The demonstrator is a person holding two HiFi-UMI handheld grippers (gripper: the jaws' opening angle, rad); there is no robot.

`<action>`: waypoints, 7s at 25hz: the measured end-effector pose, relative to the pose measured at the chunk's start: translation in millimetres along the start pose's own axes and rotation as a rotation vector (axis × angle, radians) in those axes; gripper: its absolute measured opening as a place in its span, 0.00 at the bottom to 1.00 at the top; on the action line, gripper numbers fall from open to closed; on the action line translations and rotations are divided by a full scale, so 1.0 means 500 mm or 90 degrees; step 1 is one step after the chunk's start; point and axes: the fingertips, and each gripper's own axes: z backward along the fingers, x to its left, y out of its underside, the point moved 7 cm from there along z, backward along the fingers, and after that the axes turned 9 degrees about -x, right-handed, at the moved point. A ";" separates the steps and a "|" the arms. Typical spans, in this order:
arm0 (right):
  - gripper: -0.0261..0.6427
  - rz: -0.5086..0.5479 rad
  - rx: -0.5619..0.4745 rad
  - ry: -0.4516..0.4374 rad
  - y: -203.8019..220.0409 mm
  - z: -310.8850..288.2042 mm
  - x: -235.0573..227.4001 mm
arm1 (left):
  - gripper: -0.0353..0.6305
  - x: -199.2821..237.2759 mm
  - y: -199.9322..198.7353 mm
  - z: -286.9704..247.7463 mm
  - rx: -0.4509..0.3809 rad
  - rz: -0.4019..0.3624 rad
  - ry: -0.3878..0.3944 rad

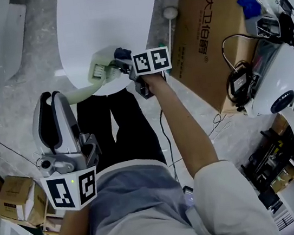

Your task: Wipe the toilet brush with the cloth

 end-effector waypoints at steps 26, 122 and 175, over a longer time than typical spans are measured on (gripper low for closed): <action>0.22 0.007 -0.002 -0.029 -0.028 0.022 0.074 | 0.05 0.003 -0.001 0.010 -0.010 -0.001 -0.002; 0.21 0.107 -0.019 0.034 -0.008 -0.029 -0.055 | 0.05 -0.010 0.006 -0.007 -0.017 -0.042 -0.028; 0.18 -0.608 -0.400 0.042 0.336 -0.060 0.023 | 0.05 -0.030 0.010 -0.018 -0.031 -0.071 -0.052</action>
